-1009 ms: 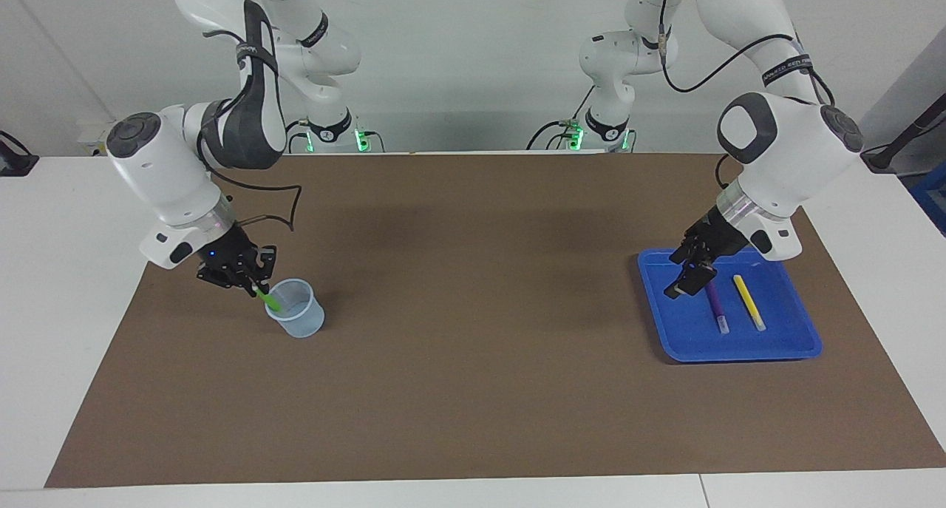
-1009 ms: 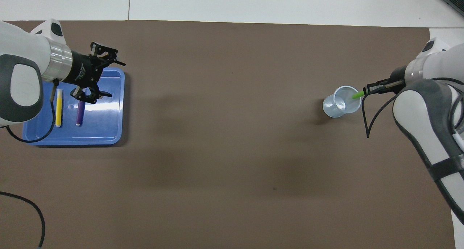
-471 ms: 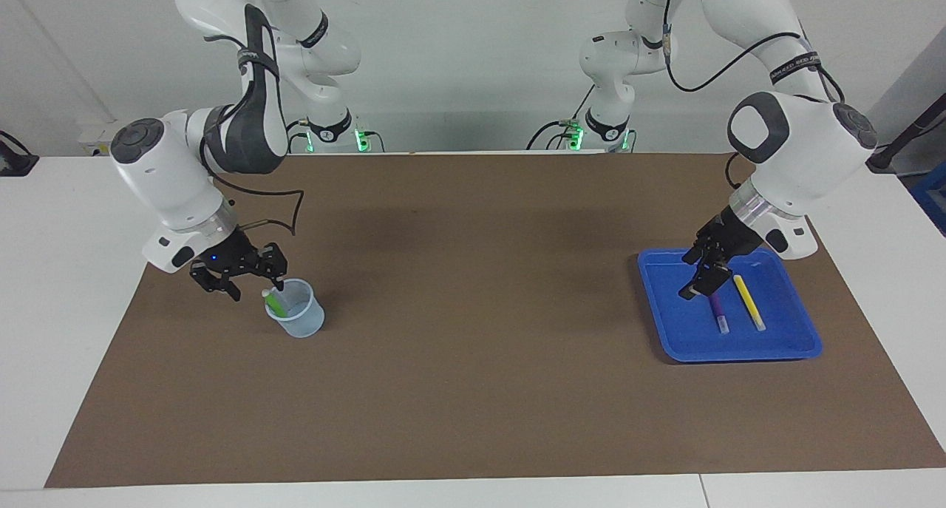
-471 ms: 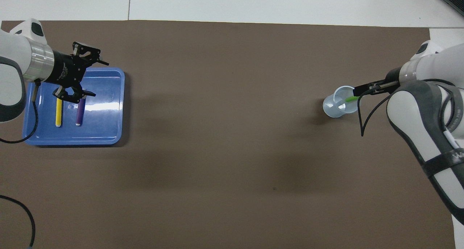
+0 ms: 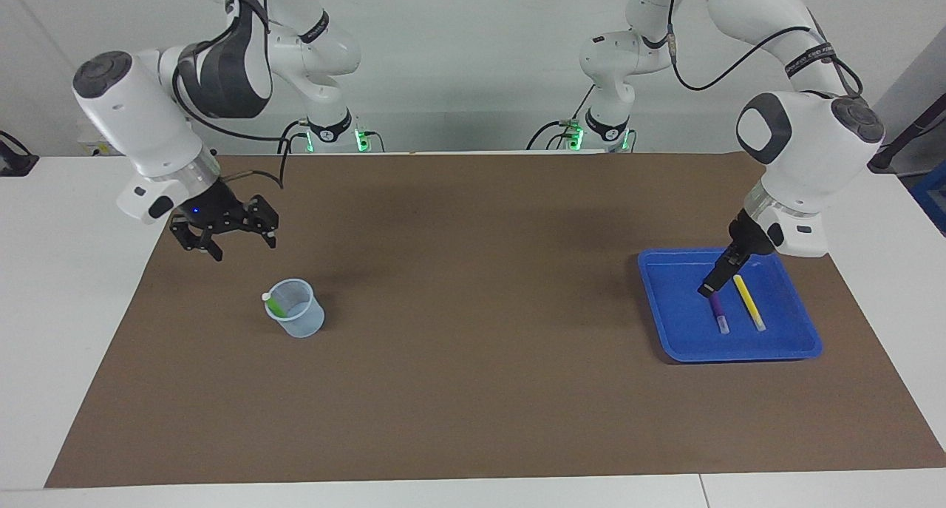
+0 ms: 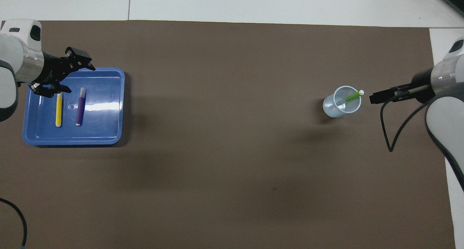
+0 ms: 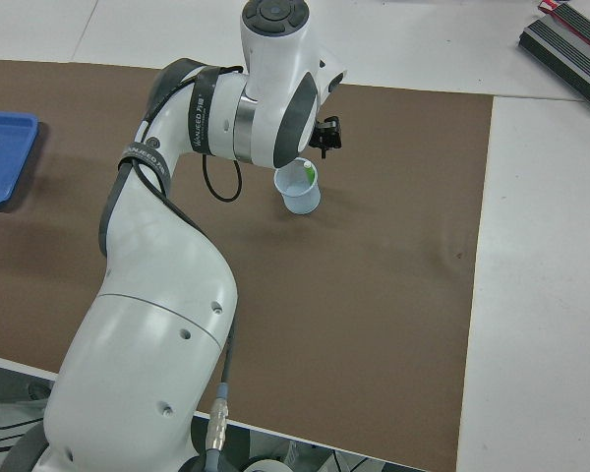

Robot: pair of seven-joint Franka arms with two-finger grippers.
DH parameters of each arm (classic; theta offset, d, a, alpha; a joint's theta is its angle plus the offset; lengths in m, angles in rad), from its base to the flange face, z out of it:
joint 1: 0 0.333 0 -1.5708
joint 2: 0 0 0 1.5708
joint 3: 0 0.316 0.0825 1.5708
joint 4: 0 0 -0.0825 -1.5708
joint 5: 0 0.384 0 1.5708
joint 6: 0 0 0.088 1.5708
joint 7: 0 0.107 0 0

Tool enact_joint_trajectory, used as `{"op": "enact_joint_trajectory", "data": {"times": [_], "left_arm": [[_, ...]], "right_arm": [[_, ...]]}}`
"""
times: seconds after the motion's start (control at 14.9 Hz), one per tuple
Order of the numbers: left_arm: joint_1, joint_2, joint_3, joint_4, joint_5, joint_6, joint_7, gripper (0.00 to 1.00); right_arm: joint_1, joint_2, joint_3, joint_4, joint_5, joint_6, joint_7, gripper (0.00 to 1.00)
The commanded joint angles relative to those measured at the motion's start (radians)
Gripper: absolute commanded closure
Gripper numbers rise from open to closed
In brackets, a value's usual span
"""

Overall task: Transfer and insert pens with both arms
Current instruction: 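Release the green pen with the right gripper while the left gripper descends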

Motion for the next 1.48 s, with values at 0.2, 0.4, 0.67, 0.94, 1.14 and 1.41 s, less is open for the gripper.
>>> {"op": "enact_joint_trajectory", "data": {"times": [0.2, 0.4, 0.67, 0.94, 1.14, 1.41], "left_arm": [[0.027, -0.041, -0.006, -0.051, 0.089, -0.061, 0.47, 0.0], [0.029, -0.046, -0.004, -0.058, 0.097, -0.071, 0.577, 0.0], [0.019, -0.023, -0.006, 0.055, 0.127, -0.221, 0.578, 0.0], [-0.002, 0.039, -0.004, 0.235, 0.137, -0.433, 0.578, 0.0], [-0.059, 0.055, 0.018, 0.29, 0.143, -0.475, 0.577, 0.0], [-0.12, 0.019, 0.085, 0.227, 0.141, -0.461, 0.581, 0.0]], "right_arm": [[-0.01, -0.108, 0.011, -0.006, -0.062, -0.142, 0.029, 0.0], [-0.01, -0.108, 0.013, -0.004, -0.076, -0.14, 0.031, 0.0], [-0.009, -0.109, 0.013, -0.012, -0.082, -0.142, 0.031, 0.0], [-0.009, -0.111, 0.013, -0.013, -0.086, -0.151, 0.031, 0.0], [-0.01, -0.111, 0.013, -0.013, -0.086, -0.157, 0.029, 0.0], [-0.009, -0.114, 0.013, -0.015, -0.087, -0.16, 0.031, 0.0]]}}
